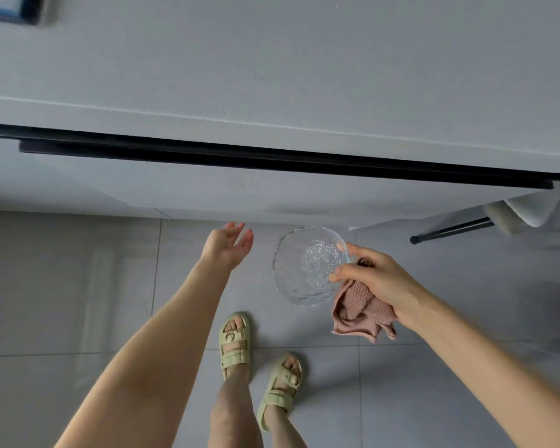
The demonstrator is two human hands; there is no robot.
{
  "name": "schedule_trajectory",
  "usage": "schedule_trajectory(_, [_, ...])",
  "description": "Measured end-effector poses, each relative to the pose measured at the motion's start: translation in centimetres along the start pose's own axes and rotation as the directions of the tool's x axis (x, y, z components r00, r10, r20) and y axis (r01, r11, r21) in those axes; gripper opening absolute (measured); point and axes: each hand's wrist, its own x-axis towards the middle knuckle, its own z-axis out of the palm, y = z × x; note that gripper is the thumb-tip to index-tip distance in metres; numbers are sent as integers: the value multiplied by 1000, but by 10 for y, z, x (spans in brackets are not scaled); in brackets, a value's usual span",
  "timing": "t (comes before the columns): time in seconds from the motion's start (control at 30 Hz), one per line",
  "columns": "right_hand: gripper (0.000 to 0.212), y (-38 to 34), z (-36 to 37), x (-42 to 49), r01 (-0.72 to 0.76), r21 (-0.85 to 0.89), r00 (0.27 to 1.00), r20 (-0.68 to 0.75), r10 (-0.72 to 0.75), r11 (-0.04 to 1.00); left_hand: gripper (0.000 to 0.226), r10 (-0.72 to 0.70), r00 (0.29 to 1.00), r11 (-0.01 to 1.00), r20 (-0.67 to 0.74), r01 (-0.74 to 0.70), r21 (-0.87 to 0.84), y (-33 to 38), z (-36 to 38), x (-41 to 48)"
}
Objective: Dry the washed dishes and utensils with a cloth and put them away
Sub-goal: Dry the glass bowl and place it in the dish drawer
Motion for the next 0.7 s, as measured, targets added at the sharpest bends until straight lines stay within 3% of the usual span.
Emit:
schedule_trajectory(0.37, [69, 29, -1, 77, -45, 78, 999, -18, 46, 996, 53, 91, 996, 974, 16, -85, -212, 18, 19, 87])
schedule_trajectory(0.57, [65, 31, 4, 89, -55, 69, 998, 15, 54, 996, 39, 101, 994, 953, 49, -82, -291, 23, 10, 104])
schedule_trajectory(0.7, [69, 28, 9, 94, -32, 71, 999, -24, 34, 997, 66, 152, 981, 952, 121, -113, -285, 17, 6, 104])
